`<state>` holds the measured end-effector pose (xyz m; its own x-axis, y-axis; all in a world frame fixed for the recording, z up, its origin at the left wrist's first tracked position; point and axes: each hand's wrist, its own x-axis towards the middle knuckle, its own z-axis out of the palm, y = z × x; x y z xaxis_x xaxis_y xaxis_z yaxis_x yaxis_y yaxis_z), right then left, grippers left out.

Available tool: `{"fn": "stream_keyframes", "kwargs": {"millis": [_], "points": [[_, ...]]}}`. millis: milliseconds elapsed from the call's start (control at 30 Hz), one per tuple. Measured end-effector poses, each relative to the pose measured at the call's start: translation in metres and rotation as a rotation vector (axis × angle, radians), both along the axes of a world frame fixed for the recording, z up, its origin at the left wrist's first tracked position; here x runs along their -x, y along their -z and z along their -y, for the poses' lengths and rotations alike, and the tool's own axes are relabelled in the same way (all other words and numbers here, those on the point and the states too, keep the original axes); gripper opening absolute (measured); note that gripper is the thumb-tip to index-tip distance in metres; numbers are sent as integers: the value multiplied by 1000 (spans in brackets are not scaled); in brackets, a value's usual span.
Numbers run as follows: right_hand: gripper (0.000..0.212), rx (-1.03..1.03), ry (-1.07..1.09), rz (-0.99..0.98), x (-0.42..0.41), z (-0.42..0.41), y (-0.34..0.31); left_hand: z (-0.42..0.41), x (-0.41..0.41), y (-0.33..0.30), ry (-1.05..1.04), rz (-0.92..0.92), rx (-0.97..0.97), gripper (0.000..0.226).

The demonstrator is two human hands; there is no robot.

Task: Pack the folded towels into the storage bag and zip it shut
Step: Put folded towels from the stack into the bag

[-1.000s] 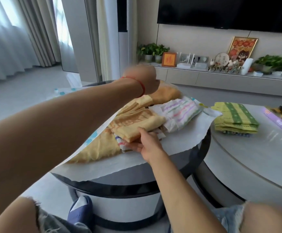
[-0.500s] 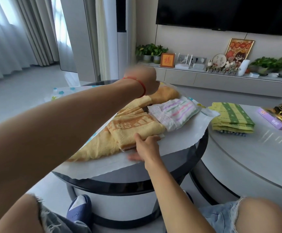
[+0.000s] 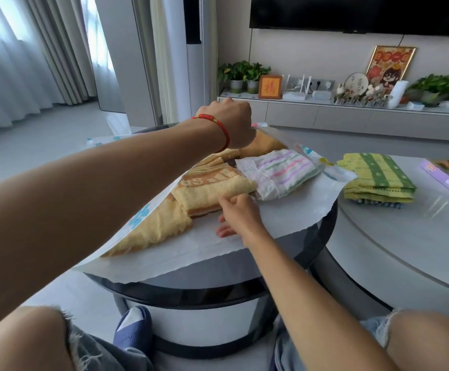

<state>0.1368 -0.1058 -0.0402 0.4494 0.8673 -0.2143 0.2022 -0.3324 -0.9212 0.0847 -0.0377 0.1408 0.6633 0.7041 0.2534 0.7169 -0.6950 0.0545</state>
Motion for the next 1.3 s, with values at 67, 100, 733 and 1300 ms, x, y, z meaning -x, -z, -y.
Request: {"fn": "stream_keyframes", "kwargs": {"millis": [67, 100, 733, 1300], "points": [[27, 22, -44, 218, -31, 30, -9, 3, -8, 6, 17, 0, -8, 33], [24, 48, -37, 288, -51, 45, -15, 5, -12, 10, 33, 5, -10, 35], [61, 432, 599, 612, -423, 49, -1, 31, -143, 85, 187, -133, 89, 46], [10, -114, 498, -394, -373, 139, -89, 35, -78, 64, 156, -370, 45, 78]]}}
